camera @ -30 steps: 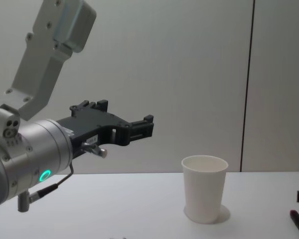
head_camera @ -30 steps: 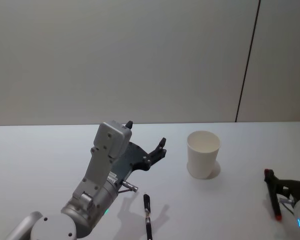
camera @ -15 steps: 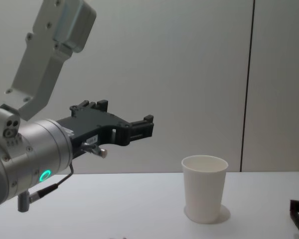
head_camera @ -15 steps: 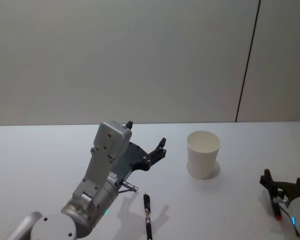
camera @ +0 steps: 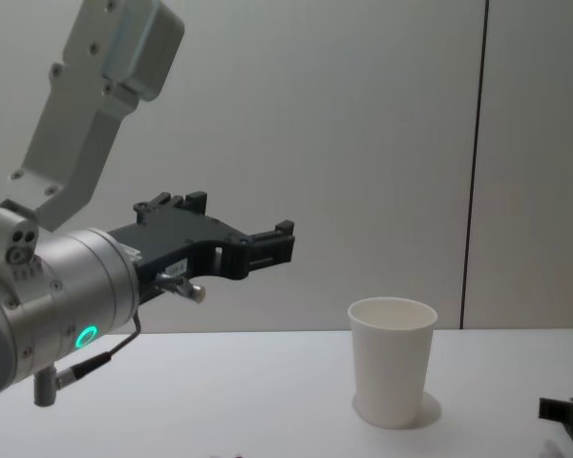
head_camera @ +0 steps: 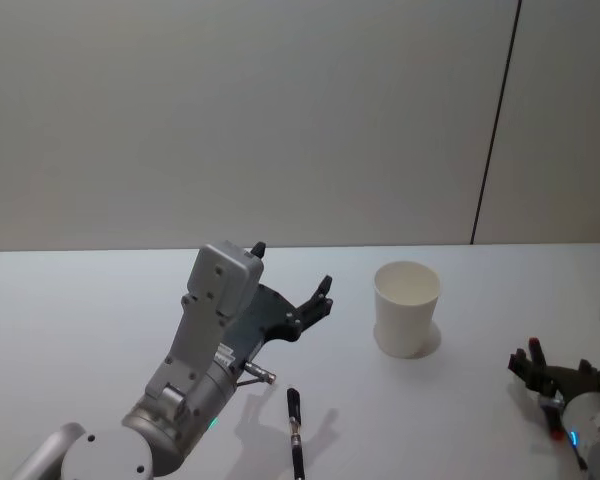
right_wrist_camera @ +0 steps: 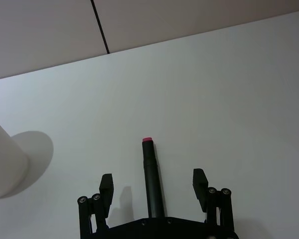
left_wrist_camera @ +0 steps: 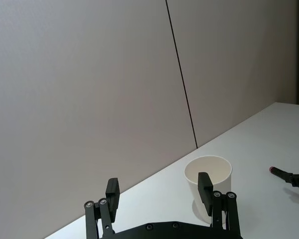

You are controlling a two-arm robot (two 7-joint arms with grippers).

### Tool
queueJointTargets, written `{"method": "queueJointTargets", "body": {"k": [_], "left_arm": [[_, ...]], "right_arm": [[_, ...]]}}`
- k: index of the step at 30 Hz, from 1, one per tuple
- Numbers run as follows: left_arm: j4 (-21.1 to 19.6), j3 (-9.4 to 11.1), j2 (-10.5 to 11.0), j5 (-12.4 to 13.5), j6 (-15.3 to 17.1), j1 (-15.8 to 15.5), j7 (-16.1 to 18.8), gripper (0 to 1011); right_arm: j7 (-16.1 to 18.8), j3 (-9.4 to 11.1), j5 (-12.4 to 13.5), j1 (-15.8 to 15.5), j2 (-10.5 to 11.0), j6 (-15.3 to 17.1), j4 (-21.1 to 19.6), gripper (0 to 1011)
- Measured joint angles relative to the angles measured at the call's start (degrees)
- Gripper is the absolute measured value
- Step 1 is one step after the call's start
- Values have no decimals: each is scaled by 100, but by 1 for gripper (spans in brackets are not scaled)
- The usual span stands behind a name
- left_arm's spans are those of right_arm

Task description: Place the pen into the pen holder.

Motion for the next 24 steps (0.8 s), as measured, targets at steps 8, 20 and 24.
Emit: {"method": "queueJointTargets", "body": {"k": [8,20,24], "left_arm": [[0,0,0,0,0,0,0,1000],[0,0,0,0,0,0,0,1000],[0,0,0,0,0,0,0,1000]], "right_arm": [[118,-4,-42,152,-59,-87,359,928],[371,-27,-161,315,-124,-212,772,600],[450,-28,-202,347,-138,-256,855,446]]}}
